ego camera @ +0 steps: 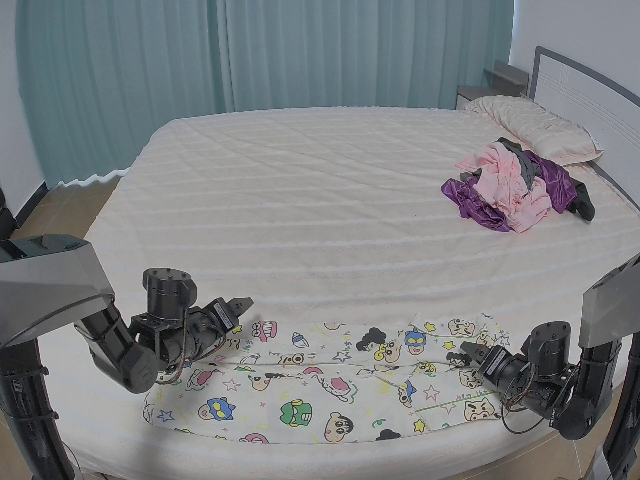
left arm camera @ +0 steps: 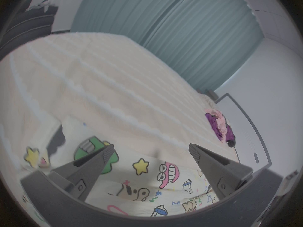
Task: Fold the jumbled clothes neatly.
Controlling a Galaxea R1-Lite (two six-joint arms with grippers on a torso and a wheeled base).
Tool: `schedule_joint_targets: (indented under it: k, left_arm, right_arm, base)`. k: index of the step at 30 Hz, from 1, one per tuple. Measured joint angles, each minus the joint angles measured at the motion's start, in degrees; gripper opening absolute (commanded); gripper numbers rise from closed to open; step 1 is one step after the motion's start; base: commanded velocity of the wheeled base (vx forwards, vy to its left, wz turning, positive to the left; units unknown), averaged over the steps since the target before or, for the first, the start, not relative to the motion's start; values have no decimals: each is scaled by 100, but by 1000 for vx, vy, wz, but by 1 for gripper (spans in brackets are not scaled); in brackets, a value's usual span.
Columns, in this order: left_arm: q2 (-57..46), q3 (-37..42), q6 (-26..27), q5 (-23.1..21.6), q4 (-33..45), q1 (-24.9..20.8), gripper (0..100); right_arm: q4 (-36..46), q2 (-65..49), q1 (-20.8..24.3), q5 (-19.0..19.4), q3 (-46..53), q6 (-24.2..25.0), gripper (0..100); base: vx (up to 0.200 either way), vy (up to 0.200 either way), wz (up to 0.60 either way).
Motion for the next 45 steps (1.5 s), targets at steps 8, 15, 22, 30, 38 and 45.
schedule_joint_targets:
  k: [8,15,22,30,38,45]
  left_arm:
    - [49,-697,-666,277,1120,-221,100]
    - [-188,-533,-661,299,1101,-249,100]
    - [-467,-191,-638,362,1092,-262,100]
    - [-560,123,-639,400,1073,-279,100]
    - [-745,584,-649,389,1033,-436,100]
    - [-819,890,-532,397,1024,-467,100]
  right_arm:
    - [-5,59,11,-27,-2,-2,100]
    - [-2,76,12,-27,-6,-2,100]
    - [1,80,12,-27,-13,-5,100]
    - [1,102,12,-46,-16,-7,100]
    - [0,124,11,-93,-13,-10,100]
    - [1,128,11,-95,-11,-10,100]
  base:
    - [0,0,0]
    - [0,0,0]
    - [0,0,0]
    - [0,0,0]
    - [0,0,0]
    - [0,0,0]
